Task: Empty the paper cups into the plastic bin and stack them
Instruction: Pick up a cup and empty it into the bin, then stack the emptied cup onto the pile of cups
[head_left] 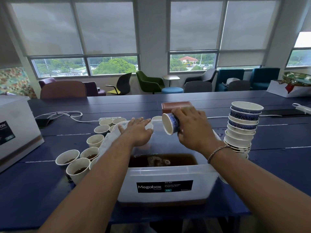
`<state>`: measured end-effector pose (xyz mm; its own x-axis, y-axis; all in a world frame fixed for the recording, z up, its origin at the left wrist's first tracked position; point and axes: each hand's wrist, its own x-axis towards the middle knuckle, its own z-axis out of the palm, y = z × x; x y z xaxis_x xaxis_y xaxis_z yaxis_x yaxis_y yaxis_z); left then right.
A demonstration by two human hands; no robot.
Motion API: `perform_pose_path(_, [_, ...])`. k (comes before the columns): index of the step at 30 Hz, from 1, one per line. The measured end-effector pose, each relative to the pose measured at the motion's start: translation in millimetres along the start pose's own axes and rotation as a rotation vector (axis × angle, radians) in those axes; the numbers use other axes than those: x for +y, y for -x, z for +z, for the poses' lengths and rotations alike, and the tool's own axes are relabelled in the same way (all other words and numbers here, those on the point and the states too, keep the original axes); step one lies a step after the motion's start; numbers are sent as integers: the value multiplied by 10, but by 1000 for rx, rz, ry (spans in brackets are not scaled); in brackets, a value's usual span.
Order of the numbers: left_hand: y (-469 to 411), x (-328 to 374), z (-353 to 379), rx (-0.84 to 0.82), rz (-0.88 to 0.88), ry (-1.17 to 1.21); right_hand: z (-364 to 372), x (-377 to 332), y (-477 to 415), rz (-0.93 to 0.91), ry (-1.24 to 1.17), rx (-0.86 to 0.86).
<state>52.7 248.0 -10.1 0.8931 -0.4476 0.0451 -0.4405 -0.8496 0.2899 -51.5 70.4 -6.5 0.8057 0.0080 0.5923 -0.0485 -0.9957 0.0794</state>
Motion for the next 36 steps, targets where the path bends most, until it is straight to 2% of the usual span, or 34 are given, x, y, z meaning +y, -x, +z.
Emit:
perform_pose_path(3, [21, 52, -31, -7, -23, 15, -23, -18, 20, 45, -55, -169])
perform_pose_path(6, [40, 219, -166, 129, -23, 107, -134, -15, -55, 91, -220, -134])
perform_pose_path(8, [93, 426, -330, 219, 34, 387, -250, 19, -137, 93, -258, -43])
perform_pose_path(11, [219, 862, -567, 199, 122, 860, -523, 121, -226, 136, -283, 94])
perform_pose_path(15, [247, 1393, -730, 178, 216, 1158, -972, 371, -212, 253, -352, 255])
perform_pose_path(20, [245, 1929, -746, 82, 460, 1078, -1385, 830, -52, 399, -416, 221])
perform_pose_path(23, [219, 2168, -710, 93, 468, 1016, -1474, 1027, 27, 461, -429, 188])
perform_pose_path(26, [196, 2305, -646, 31, 442, 979, -1459, 1126, 117, 506, -434, 172])
perform_pose_path(29, [214, 2345, -536, -45, 446, 884, -1374, 1206, 228, 532, -392, 38])
perform_pose_path(32, [201, 2284, -444, -18, 443, 736, -1288, 1239, 283, 592, -352, -75])
perform_pose_path(36, [47, 2082, -444, 86, 366, 685, -1265, 1169, 177, 597, -326, 139])
